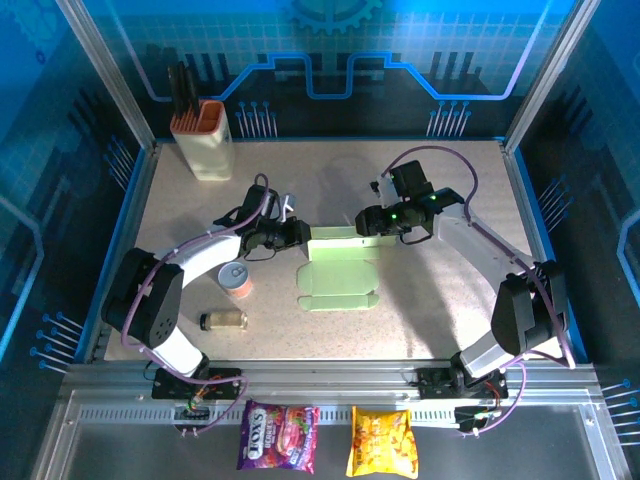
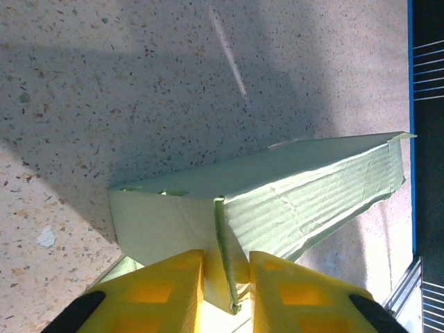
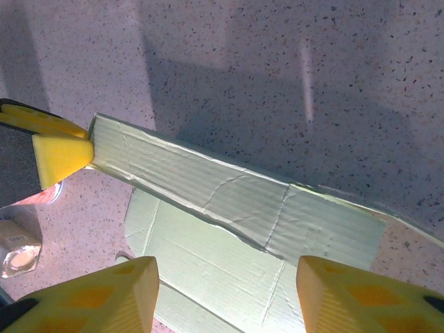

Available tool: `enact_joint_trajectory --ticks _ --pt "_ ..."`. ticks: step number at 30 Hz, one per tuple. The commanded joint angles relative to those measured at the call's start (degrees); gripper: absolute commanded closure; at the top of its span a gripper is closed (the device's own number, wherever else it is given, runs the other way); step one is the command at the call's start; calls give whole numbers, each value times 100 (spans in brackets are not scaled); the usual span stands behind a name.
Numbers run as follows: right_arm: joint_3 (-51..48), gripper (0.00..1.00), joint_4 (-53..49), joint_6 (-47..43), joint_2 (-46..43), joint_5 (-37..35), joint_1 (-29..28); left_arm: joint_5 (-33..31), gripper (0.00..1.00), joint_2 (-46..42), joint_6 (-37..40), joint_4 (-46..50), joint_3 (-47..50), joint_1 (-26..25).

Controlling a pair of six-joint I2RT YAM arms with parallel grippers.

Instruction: Fold the paper box

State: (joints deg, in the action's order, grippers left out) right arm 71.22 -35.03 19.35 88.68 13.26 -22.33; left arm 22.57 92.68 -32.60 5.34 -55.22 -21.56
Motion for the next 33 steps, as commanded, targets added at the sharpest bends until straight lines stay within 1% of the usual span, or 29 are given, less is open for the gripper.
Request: enact_joint_trajectory --ticks 1,10,14,21,28,31,33 --pt "-11 44 22 297 93 -5 44 -24 78 60 137 205 3 -32" --pt "43 39 113 627 599 57 61 -28 78 12 123 214 75 -24" --pt "-79 38 385 817 760 368 108 -18 78 -8 119 231 96 -25" --pt "-541 39 1218 1360 791 1062 209 -16 78 -57 105 265 102 -27" --pt "-1023 46 2225 2021 712 1692 341 -16 78 -81 89 283 122 -31" --pt "-1132 52 2413 2173 702 1775 369 -16 78 -79 78 284 117 -27" --pt "-1157 61 2378 2163 701 1701 387 -17 78 -82 78 284 119 -32"
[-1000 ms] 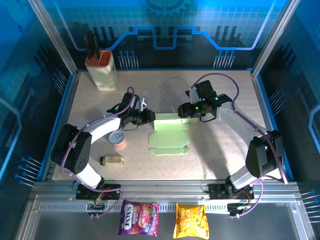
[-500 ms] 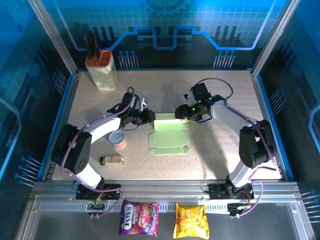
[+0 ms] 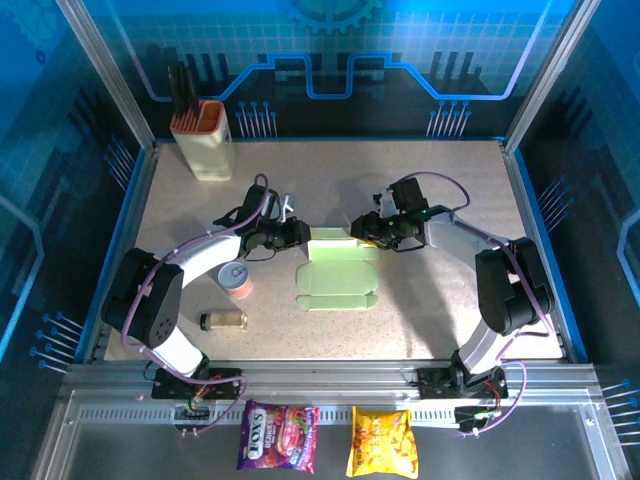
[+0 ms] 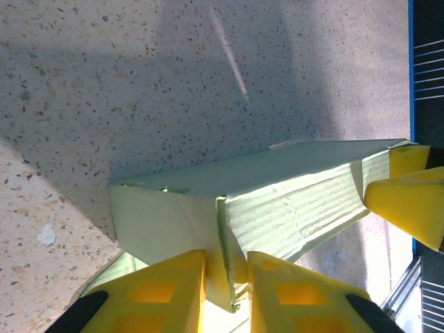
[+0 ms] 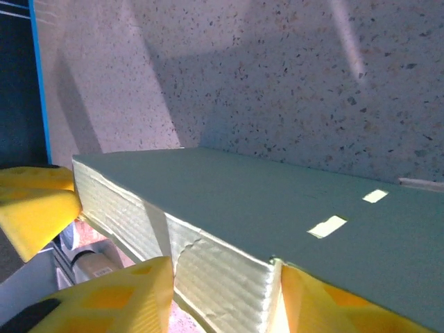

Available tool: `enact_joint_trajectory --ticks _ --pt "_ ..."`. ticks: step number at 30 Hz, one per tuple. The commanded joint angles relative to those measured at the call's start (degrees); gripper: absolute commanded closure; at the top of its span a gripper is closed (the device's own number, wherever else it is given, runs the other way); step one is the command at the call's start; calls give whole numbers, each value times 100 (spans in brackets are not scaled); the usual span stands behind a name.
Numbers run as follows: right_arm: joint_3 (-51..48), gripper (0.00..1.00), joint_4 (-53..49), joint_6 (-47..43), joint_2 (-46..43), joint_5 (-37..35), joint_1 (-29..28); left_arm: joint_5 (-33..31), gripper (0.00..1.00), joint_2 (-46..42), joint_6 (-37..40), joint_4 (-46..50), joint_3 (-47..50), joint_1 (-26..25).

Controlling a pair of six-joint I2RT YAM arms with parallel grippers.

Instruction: Fold the paper box

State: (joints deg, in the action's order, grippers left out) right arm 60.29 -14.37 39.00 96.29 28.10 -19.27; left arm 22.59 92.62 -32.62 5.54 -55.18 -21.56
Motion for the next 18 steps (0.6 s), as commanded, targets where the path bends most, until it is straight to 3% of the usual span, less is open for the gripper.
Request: enact_joint_trajectory --ticks 1,6,11,18 --pt "-75 66 299 187 -62 199 89 -20 78 -71 81 267 116 -29" --pt "-131 77 215 139 -67 113 142 -18 78 -77 80 281 105 -27" --pt "-90 54 -118 -73 -217 -102 200 -104 78 -89 51 266 153 -24" --pt "-360 44 -578 -359 -880 -564 415 -320 78 -197 -120 176 282 33"
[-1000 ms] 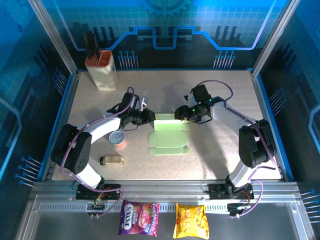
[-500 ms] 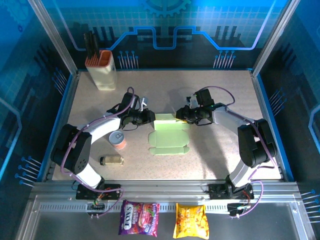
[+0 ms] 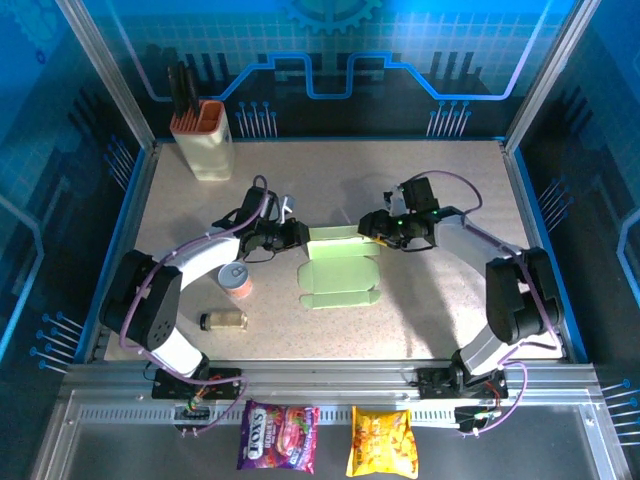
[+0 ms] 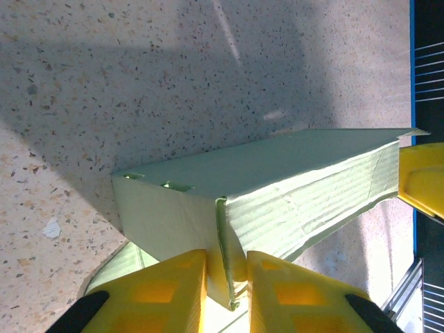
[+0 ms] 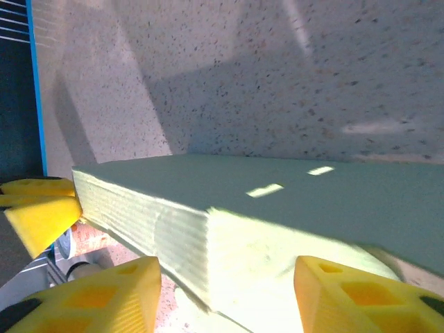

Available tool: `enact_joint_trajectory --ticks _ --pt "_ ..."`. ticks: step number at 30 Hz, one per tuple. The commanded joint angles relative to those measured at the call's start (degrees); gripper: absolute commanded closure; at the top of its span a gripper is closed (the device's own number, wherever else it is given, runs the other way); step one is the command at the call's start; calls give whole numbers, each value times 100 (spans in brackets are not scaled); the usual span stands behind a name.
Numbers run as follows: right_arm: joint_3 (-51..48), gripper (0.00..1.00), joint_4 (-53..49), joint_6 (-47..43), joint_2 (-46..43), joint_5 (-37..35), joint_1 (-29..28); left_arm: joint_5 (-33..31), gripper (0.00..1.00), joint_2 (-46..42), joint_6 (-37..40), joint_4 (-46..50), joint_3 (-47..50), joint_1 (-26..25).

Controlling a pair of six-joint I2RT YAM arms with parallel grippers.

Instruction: Fold the paper box

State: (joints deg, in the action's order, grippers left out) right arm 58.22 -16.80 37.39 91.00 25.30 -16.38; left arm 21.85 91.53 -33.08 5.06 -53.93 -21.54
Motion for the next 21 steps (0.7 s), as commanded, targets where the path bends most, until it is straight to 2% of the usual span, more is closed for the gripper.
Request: enact_joint_trajectory --ticks 1,9,13,21 --pt "-234 44 -363 -226 -449 -356 162 -244 78 -94 -111 220 164 52" --pt "-749 41 18 -186 -474 -445 291 -208 78 -246 -225 70 334 178" --pt "-966 35 527 -32 -249 -346 286 -198 78 -338 -293 30 437 264" --pt "-1080 33 1502 299 109 -144 271 -139 78 -332 -320 -40 489 299"
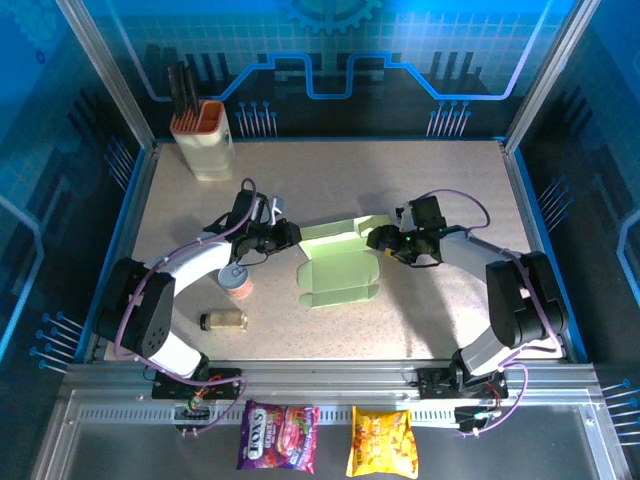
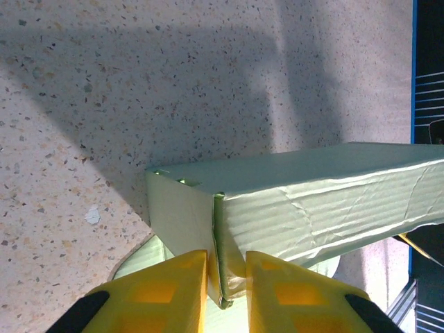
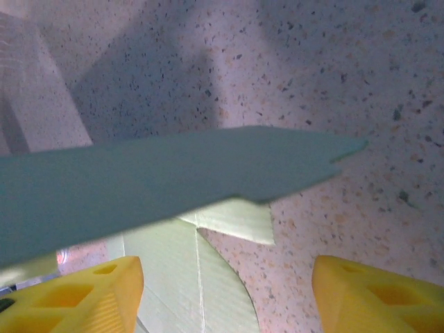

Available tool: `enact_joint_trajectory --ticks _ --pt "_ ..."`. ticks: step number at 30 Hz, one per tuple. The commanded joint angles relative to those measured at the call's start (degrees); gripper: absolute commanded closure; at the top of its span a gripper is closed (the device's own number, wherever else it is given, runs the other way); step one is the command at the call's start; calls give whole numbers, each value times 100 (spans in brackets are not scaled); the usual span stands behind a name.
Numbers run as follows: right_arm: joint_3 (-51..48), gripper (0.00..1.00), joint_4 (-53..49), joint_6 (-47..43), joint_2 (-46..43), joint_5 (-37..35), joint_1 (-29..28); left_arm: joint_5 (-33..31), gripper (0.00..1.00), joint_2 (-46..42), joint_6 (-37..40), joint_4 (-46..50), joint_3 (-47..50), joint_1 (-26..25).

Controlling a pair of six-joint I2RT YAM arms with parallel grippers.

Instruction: Fold the paper box

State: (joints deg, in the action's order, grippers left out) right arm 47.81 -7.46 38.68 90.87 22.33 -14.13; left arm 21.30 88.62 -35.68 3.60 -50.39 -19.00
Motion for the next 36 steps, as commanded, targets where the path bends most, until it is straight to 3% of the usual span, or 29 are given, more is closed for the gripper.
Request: enact_joint_trajectory --ticks 1,6,17,36 --pt "-46 34 685 212 158 199 42 -76 78 -39 -53 89 144 44" --pt "-97 38 1018 325 84 356 -18 -40 78 -20 -36 91 133 45" --pt "-127 62 1466 539 82 504 -313 85 78 151 -62 65 65 47" --pt "-76 79 1882 827 983 225 -731 118 78 170 -72 116 21 38"
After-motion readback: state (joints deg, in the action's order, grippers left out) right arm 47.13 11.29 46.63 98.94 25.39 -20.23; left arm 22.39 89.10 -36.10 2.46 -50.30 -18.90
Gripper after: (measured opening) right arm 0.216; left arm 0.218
